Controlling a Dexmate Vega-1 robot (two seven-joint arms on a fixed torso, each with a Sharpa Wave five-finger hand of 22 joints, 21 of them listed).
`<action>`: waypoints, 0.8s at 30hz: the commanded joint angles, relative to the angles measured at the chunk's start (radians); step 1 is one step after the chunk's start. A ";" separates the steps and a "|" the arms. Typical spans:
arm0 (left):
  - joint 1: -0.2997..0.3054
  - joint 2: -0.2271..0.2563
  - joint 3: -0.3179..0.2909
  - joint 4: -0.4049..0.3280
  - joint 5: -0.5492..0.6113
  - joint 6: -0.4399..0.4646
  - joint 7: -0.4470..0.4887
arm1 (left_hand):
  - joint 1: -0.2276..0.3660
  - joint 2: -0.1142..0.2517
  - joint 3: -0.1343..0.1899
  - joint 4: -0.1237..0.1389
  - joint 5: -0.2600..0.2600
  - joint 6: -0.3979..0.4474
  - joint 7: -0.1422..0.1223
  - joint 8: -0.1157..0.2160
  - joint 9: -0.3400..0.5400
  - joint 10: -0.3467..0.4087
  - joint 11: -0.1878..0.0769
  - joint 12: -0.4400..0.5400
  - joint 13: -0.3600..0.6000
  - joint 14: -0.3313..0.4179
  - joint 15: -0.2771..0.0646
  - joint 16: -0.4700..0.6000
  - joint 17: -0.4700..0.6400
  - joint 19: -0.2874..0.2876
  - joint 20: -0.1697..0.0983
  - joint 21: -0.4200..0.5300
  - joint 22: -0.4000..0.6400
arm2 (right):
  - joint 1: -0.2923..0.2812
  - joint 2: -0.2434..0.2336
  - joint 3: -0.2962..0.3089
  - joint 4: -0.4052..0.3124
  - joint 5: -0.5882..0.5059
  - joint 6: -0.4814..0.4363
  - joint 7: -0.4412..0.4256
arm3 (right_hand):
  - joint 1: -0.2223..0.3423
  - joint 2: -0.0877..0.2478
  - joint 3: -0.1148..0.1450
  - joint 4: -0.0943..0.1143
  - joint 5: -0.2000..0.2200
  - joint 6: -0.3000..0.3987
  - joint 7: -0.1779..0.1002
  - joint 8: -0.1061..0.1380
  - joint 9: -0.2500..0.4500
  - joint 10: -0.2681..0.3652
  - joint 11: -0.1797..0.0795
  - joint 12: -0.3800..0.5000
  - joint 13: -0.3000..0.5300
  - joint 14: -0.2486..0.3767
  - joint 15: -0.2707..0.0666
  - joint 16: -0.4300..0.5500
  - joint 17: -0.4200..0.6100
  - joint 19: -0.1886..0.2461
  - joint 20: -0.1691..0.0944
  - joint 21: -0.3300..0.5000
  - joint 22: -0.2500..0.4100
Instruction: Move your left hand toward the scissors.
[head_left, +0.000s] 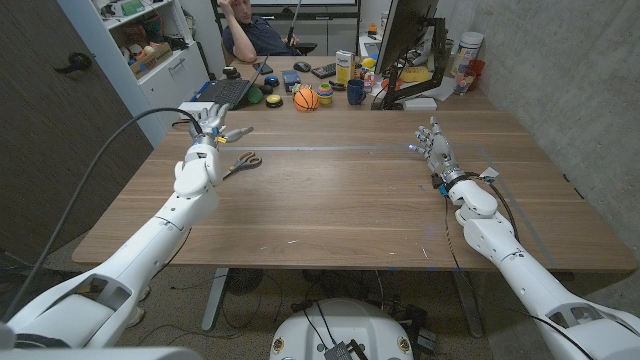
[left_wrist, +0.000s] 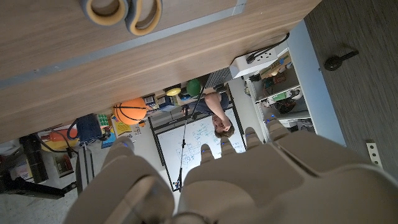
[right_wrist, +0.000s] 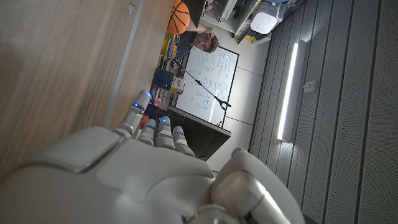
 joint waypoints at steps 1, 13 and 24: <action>-0.032 -0.023 0.034 0.111 -0.019 -0.027 0.066 | 0.019 -0.004 -0.001 -0.013 0.010 -0.395 -0.002 -0.002 0.002 -0.457 -0.002 0.010 0.002 -0.295 0.002 0.004 0.001 0.010 0.006 0.004 -0.001 | 0.007 0.001 -0.005 0.004 -0.006 0.002 -0.001 | -0.012 0.025 -0.005 0.003 0.004 -0.004 0.041 0.003 0.004 0.002 0.003 -0.001 0.002 0.001 0.000 -0.002 0.005 -0.151 -0.004 -0.003 0.002; -0.054 -0.035 0.044 0.217 -0.117 -0.134 0.108 | 0.087 0.016 -0.022 -0.044 0.021 -0.405 -0.003 0.014 0.008 -0.368 -0.020 0.032 0.003 -0.209 -0.048 0.036 0.000 0.089 0.002 0.013 0.000 | 0.007 -0.001 -0.010 -0.002 -0.014 0.001 -0.009 | -0.013 0.023 -0.009 0.002 0.004 -0.005 0.039 0.003 0.004 0.002 0.003 -0.001 0.002 0.003 0.001 -0.004 0.005 -0.151 -0.003 -0.006 0.002; -0.046 -0.041 0.043 0.226 -0.160 -0.137 0.118 | 0.251 0.058 -0.052 -0.090 0.051 -0.228 -0.003 0.073 0.021 -0.082 -0.010 0.049 -0.002 0.079 -0.105 0.087 -0.014 0.397 0.002 0.022 -0.006 | 0.012 0.003 -0.016 0.002 -0.022 0.004 -0.015 | -0.014 0.021 -0.012 0.002 0.003 -0.005 0.039 0.004 0.004 0.001 0.001 -0.002 0.002 0.003 0.002 -0.006 0.004 -0.153 -0.001 -0.009 0.002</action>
